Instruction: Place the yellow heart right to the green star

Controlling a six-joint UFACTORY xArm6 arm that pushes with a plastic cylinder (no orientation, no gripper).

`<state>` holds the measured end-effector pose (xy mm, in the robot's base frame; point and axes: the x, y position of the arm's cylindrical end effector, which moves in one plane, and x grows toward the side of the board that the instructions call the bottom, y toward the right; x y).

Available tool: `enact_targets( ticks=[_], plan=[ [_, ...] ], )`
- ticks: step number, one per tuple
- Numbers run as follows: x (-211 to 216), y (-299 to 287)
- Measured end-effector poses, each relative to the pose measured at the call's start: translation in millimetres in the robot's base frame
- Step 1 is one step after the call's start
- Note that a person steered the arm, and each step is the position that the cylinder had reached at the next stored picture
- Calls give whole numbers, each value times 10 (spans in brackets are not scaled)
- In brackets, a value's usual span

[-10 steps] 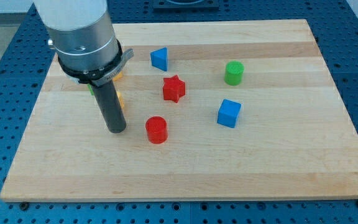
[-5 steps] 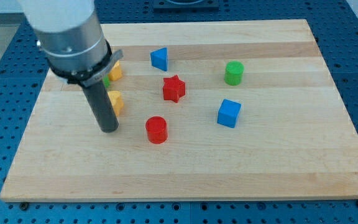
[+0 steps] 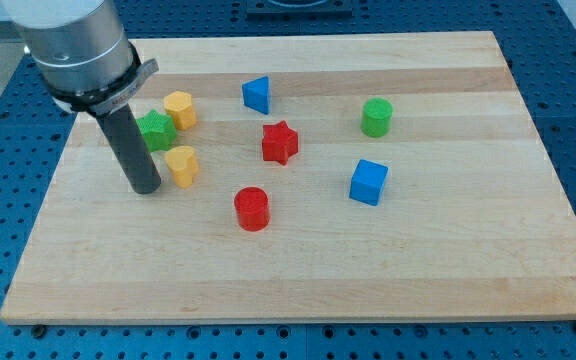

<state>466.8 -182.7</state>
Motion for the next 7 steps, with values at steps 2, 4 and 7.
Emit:
enact_targets(
  ticks=[2, 4, 7],
  plan=[
    [10, 40],
    [-55, 509],
    [-611, 356]
  ],
)
